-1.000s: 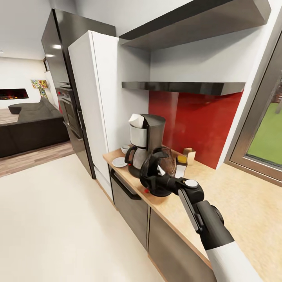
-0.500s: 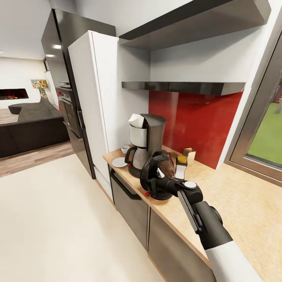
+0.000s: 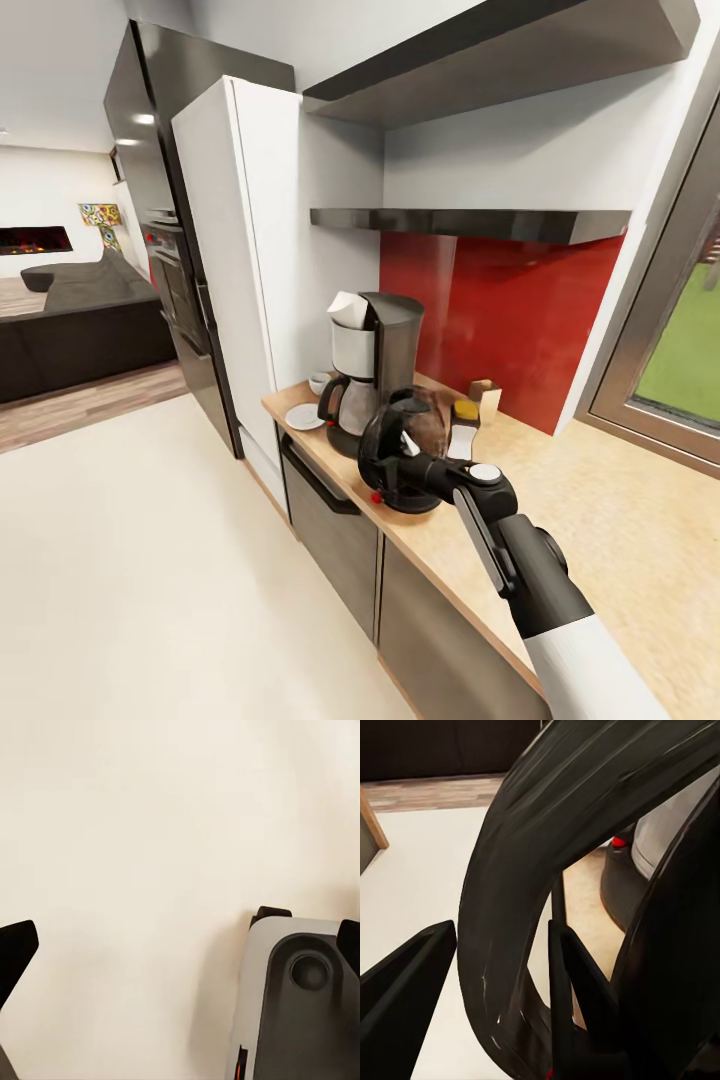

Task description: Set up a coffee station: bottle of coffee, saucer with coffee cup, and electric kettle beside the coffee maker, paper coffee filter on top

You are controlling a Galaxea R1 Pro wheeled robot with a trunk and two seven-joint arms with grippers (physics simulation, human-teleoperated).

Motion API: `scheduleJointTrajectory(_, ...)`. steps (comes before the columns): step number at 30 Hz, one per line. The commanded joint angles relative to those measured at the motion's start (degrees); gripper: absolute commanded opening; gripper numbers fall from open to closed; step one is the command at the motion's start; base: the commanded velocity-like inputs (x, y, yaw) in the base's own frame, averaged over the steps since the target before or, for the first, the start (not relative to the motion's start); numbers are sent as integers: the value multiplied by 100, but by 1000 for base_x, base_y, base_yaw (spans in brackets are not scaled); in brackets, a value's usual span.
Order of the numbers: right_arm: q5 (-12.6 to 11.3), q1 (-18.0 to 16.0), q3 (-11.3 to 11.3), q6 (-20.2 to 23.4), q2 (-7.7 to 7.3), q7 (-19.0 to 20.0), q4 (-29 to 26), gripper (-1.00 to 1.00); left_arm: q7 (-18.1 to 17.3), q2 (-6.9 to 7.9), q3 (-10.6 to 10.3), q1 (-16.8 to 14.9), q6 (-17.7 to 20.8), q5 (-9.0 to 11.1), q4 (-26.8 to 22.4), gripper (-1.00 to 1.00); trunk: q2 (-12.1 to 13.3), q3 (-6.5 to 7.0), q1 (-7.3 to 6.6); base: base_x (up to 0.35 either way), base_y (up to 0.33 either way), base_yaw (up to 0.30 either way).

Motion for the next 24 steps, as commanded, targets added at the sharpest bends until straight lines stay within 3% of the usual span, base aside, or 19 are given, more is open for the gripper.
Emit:
scheduleJointTrajectory(1,-10,-6,-4,31,4,18,-5,-100,-36,-1,33,3,-4,11,-9,100,-7,-7,2,3,0,0)
scheduleJointTrajectory(24,-1,11,-1,31,10,21,6,-100,-36,-1,34,3,-3,11,-10,100,-7,-7,2,43,0,0)
